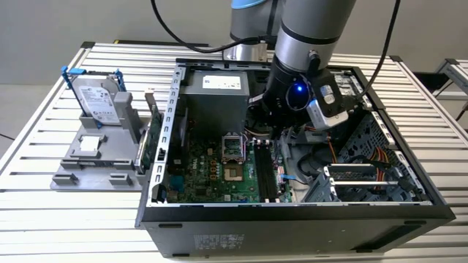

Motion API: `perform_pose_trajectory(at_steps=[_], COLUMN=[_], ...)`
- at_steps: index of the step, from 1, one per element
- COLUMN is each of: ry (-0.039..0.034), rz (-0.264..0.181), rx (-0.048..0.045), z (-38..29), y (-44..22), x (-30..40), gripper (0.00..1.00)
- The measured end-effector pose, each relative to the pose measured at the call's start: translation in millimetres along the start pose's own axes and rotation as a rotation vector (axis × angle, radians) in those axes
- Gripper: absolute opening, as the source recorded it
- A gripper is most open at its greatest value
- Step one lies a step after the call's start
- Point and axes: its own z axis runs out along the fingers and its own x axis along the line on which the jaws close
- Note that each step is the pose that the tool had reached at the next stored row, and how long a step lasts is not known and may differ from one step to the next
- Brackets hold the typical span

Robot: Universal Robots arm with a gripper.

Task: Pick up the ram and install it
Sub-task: 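Insert the ram into the slot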

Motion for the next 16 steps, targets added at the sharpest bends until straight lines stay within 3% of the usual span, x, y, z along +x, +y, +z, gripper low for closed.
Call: perform_pose_trajectory(at_steps=[9, 16], ry=[0.0042, 0.0082], rz=[0.0, 0.0], rx=[0.0004, 0.0013], z=[4.3, 7.0], y=[-12.2, -15.7], x=[-0.8, -1.0], gripper=[0.0, 0.0])
